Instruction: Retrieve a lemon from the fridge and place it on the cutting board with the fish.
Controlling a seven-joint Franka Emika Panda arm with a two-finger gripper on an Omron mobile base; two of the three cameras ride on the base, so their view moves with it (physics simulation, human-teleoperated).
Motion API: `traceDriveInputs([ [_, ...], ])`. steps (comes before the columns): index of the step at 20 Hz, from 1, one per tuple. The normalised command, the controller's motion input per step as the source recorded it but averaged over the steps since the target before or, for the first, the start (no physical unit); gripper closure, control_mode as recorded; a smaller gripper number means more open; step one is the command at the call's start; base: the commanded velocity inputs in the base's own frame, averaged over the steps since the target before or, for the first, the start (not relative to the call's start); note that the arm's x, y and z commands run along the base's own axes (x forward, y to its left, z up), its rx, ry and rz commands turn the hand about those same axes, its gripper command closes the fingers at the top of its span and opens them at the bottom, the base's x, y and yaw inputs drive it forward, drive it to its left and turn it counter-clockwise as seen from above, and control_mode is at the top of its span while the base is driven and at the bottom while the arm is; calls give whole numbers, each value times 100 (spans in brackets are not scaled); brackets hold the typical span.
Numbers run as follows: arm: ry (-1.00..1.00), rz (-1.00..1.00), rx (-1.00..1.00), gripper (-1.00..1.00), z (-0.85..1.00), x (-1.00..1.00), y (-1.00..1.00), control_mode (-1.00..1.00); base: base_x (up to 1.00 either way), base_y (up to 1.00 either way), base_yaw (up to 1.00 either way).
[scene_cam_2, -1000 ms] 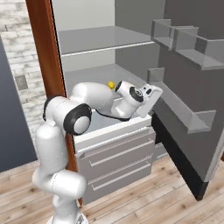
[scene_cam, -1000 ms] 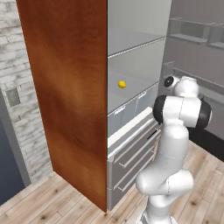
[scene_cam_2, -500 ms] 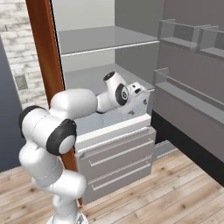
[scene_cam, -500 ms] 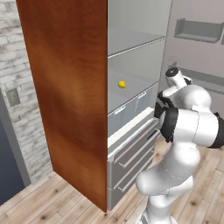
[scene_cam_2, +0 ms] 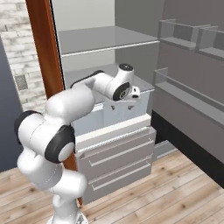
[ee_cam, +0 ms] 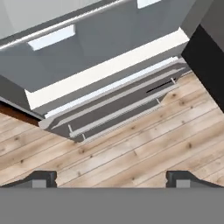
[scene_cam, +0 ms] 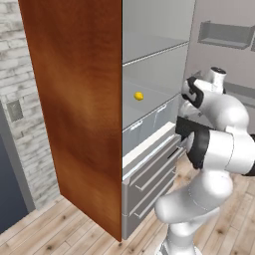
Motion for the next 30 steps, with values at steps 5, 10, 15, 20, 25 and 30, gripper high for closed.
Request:
traceDriveInputs([
  [5, -2, -9, 14, -100, 31, -100, 84, -100, 0, 0, 0],
  [10, 12, 0, -9, -100, 36, -93, 100, -100, 0, 0, 0],
  [15, 14, -2, -22, -100, 0, -96, 99, -100, 0, 0, 0],
  [20, 0, -1, -6, -100, -1, -100, 54, -100, 0, 0, 0],
  [25, 3, 5, 0, -100, -14, -84, 32, -100, 0, 0, 0],
  [30, 4, 2, 0, -100, -5, -1, 3, -100, 0, 0, 0],
])
